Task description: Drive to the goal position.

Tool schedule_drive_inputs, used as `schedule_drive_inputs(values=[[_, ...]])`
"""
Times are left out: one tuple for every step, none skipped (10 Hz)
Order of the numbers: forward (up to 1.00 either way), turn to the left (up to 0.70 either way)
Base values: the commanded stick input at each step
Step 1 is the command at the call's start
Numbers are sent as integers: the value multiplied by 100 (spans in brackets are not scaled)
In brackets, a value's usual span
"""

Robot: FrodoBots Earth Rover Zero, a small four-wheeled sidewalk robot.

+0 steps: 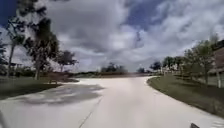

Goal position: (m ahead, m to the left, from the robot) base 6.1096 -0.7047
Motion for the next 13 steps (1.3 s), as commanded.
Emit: schedule_drive_inputs(values=[[69, 1], [69, 1], [69, 1], [69, 1], [69, 1], [69, 1], [69, 1], [69, 1], [69, 1], [69, 1], [69, 1], [69, 1], [69, 1]])
